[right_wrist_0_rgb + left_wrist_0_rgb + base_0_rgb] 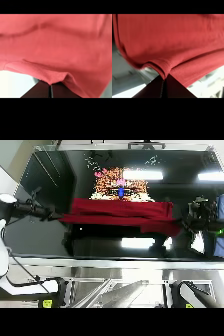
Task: Fold the shirts.
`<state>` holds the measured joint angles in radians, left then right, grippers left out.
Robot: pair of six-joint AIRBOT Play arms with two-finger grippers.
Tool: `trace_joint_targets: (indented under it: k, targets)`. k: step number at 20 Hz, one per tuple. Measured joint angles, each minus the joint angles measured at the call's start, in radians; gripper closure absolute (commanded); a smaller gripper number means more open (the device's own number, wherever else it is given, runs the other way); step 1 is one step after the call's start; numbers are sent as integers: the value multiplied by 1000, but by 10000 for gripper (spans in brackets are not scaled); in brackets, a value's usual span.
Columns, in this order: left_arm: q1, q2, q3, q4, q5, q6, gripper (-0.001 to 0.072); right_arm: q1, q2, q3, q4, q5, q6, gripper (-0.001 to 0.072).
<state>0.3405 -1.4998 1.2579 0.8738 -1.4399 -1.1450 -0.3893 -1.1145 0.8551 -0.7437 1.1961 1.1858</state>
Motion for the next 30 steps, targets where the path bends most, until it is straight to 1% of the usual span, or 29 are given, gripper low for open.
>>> trace_joint_targets:
  k: [4,8,9,10,11,12,13,15,16,17,18,22,24,25,27,29,30]
  targets:
    - [-82,-181,193,0,58,-6,688,43,-253,147,57,-95,-125,697]
    - [-122,-362,344,26,65,-19,690,69,-458,209,95,-176,-237,696]
    - [-127,-405,377,34,56,-26,687,73,-494,215,104,-186,-257,688]
    - [-130,-444,407,39,43,-34,685,75,-525,220,114,-197,-275,659]
    - [-132,-475,433,39,30,-40,533,76,-544,224,121,-203,-286,457]
    - [-134,-502,464,41,13,-45,359,75,-556,234,125,-201,-298,255]
    - [-135,-522,497,42,-12,-53,360,69,-559,249,127,-186,-305,184]
    - [-136,-544,571,42,-64,-61,360,48,-551,292,112,-145,-309,174]
    - [-136,-551,616,42,-92,-68,360,34,-544,309,92,-135,-304,72]
    - [-135,-556,654,42,-117,-68,360,18,-540,322,70,-128,-288,12]
    - [-133,-560,693,42,-137,-71,359,3,-540,331,44,-122,-272,12]
    - [-120,-566,764,42,-182,-95,366,-34,-593,348,-11,-85,-232,12]
    - [-117,-566,755,6,-198,-105,643,-34,-629,354,11,-56,-229,12]
    - [-116,-566,745,-26,-206,-104,698,-29,-647,356,26,-42,-232,74]
    - [-120,-567,728,-122,-220,-76,698,-11,-677,356,46,-25,-246,344]
    - [-137,-567,718,-208,-227,-56,698,11,-699,355,64,-24,-265,700]
    - [-151,-567,716,-235,-229,-50,699,21,-707,355,80,-18,-272,697]
